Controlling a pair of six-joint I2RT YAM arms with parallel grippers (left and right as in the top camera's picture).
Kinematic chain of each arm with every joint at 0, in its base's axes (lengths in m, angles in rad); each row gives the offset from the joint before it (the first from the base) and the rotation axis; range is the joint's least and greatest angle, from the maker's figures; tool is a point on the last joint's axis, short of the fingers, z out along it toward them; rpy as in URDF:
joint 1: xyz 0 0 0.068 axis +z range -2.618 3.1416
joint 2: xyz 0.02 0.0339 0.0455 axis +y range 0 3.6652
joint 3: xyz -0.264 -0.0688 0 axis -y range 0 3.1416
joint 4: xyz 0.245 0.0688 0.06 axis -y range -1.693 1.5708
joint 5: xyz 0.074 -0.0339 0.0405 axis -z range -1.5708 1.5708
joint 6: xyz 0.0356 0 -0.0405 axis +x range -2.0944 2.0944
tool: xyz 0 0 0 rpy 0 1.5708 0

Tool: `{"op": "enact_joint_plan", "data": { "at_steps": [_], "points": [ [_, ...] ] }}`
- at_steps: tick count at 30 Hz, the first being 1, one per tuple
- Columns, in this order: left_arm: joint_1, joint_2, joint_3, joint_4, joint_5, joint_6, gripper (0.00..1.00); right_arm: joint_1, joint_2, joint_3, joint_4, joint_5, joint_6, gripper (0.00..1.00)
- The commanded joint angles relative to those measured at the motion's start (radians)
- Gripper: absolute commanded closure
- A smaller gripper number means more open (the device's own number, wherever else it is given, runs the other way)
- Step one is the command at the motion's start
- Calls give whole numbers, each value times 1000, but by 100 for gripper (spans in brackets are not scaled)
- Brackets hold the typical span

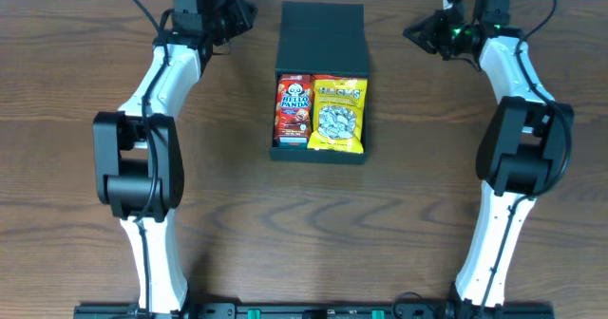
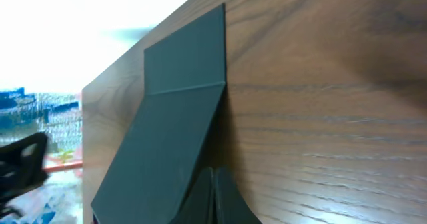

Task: Pack container
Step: 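Move both grippers to the back edges of the black box lid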

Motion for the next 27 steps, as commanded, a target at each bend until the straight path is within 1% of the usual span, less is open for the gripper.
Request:
{"op": "enact_joint_plan", "data": {
  "at_steps": [1,4,12,18,23,27],
  "points": [
    [13,80,4,13,23,-83,94,26,15,10,3,-19,15,98],
    [17,104,4,14,27,-100,94,43,32,10,3,-5,30,99],
    [24,135,4,-10,27,-112,94,74,100,10,58,-9,142,99],
    [23,139,4,-35,43,-111,95,93,111,10,35,-9,144,98],
    [22,147,5,-98,54,-110,94,117,126,10,27,-9,143,99],
    [21,149,4,-101,55,-110,94,135,127,10,27,-12,143,99]
  ]
}}
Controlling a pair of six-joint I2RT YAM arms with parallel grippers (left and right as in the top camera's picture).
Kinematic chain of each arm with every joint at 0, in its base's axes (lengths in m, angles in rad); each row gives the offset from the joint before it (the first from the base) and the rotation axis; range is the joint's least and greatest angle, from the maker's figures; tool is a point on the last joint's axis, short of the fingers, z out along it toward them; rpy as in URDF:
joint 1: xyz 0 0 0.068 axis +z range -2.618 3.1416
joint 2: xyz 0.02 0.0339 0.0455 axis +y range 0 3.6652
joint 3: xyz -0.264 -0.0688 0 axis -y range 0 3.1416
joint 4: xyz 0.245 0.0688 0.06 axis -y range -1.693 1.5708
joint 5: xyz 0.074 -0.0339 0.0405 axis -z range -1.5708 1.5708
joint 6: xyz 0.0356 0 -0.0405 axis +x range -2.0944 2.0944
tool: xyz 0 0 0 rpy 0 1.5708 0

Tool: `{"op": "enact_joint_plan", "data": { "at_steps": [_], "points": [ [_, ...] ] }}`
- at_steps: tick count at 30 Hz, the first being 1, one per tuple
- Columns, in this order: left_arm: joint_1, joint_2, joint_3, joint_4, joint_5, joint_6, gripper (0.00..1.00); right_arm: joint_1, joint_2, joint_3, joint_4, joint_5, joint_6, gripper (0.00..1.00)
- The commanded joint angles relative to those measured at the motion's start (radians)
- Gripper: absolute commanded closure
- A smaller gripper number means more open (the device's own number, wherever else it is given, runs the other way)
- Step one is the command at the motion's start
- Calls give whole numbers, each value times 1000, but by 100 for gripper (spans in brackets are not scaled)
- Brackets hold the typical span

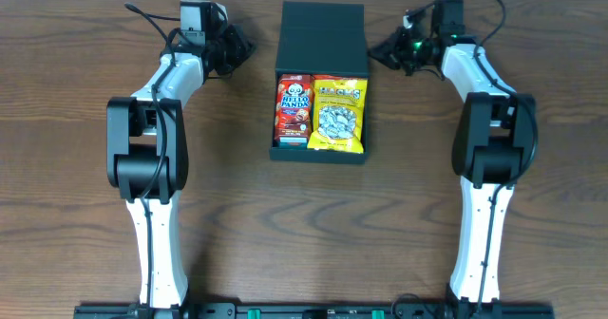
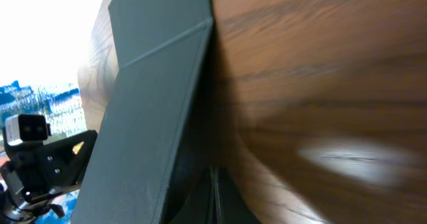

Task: Pack container
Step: 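Move both grippers to the back edges of the black box lid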

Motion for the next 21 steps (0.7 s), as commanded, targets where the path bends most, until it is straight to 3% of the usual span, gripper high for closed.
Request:
{"op": "enact_joint_plan", "data": {
  "at_steps": [1,13,21],
  "points": [
    [4,20,4,-3,18,-10,95,24,18,10,-2,-13,9,99],
    [-5,21,4,-8,34,-10,94,36,19,10,35,-66,-30,99],
    [-5,21,4,-7,34,-10,94,31,19,10,158,-215,-58,99]
  ]
}}
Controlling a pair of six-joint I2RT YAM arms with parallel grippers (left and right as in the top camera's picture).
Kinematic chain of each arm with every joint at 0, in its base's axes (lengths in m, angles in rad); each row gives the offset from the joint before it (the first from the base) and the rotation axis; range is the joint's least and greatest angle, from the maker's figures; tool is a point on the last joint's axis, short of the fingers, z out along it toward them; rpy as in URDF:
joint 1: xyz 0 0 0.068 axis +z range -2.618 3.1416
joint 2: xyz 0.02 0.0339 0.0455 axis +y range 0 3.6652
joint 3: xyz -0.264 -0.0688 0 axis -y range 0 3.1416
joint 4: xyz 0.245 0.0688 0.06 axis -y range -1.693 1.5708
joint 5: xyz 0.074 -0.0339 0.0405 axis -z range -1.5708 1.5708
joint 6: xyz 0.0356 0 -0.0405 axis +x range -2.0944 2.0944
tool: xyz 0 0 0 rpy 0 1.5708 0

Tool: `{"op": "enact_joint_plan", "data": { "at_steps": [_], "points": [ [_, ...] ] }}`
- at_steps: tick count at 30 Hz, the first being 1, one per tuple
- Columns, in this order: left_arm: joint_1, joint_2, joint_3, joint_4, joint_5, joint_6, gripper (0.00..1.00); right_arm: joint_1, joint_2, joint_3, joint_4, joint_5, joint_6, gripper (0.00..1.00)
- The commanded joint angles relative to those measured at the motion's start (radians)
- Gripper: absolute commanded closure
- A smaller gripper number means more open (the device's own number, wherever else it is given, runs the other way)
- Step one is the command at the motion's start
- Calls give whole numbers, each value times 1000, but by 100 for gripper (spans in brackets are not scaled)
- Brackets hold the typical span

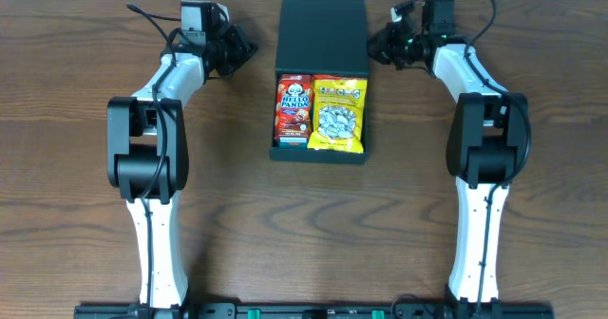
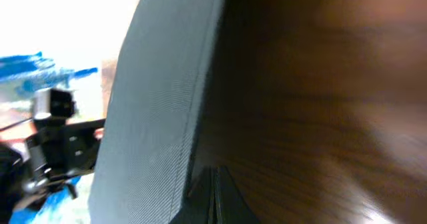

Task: Pack container
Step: 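Move both grippers to the back edges of the black box lid, then push the upright lid forward with both grippers to close the box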

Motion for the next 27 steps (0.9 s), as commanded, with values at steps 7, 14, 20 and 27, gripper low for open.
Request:
{"op": "enact_joint_plan", "data": {
  "at_steps": [7,14,20,27],
  "points": [
    [-2,20,4,29,86,-10,94,2,17,10,81,-243,-67,99],
    [-3,20,4,140,235,-26,94,2,17,10,84,-301,-85,99],
    [-6,20,4,140,247,-26,95,2,17,10,85,-394,-140,99],
    [-24,20,5,167,299,-25,94,2,17,10,88,-439,-170,99]
  ]
}}
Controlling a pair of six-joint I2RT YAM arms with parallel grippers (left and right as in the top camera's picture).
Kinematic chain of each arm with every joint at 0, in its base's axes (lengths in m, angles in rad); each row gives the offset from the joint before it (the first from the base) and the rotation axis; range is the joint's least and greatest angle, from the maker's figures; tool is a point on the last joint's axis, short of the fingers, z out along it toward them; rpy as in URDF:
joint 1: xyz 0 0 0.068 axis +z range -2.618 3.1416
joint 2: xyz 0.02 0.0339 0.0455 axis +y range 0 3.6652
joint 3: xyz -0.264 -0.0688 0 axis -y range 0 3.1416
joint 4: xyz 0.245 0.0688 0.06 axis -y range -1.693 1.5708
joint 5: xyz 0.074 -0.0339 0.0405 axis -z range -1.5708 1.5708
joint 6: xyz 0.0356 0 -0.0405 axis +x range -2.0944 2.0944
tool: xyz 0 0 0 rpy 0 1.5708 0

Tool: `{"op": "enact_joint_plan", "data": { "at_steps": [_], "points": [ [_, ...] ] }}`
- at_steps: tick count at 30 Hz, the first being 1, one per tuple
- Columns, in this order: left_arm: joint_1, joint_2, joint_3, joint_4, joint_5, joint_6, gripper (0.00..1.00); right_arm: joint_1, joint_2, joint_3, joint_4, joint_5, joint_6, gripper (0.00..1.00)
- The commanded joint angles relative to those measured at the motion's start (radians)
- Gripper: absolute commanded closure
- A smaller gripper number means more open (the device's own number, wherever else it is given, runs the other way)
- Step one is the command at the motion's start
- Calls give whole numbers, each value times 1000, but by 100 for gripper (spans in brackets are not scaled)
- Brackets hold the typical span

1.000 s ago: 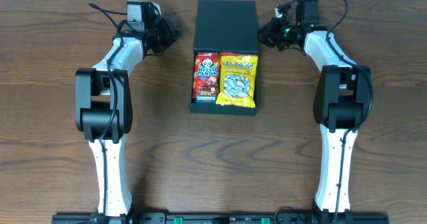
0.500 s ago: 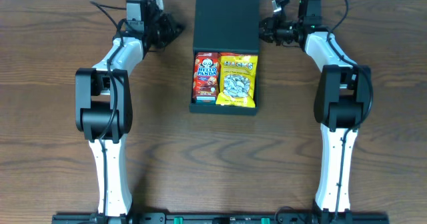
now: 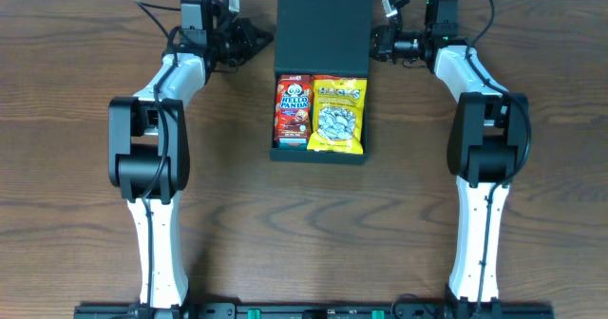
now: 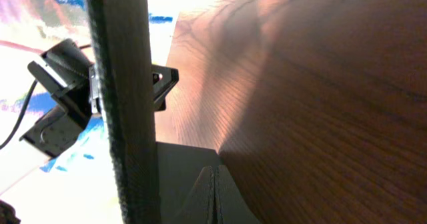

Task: Pack container
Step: 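Push the upright lid forward with both grippers to close the box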

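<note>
A dark green box (image 3: 319, 158) stands open at mid-table. Inside lie a red Hello Panda pack (image 3: 294, 105) and a yellow snack pack (image 3: 337, 115), side by side. The hinged lid (image 3: 323, 25) is lifted off the table behind the box. My left gripper (image 3: 266, 40) sits at the lid's left edge, its tip narrowed to a point, shut. My right gripper (image 3: 377, 42) is at the lid's right edge. In the right wrist view the lid (image 4: 123, 104) shows edge-on and upright. There my right gripper (image 4: 215, 187) is shut on nothing beside it, and the left gripper (image 4: 163, 84) shows beyond.
The wooden table (image 3: 85, 167) runs out close behind the lid, and its back edge lies just past both grippers. Both arms stretch from the front edge up the two sides of the box.
The lid lay flat behind the box and now stands raised, looking larger from above. My left gripper has moved right to the lid's left edge. My right gripper stays at the right edge.
Both grippers were at the far corners, away from the flat lid. Then both were lower and nearer, the right one closest. Then the right was against the lid's right edge. Now both flank the lid and it stands raised.
</note>
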Motion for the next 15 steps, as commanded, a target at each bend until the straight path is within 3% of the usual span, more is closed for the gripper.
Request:
{"op": "enact_joint_plan", "data": {
  "at_steps": [1,15],
  "points": [
    [-15,20,4,20,51,-3,95,11,3,10,1,-100,-42,99],
    [-13,20,4,169,259,-3,95,8,3,10,54,-204,-60,99]
  ]
}}
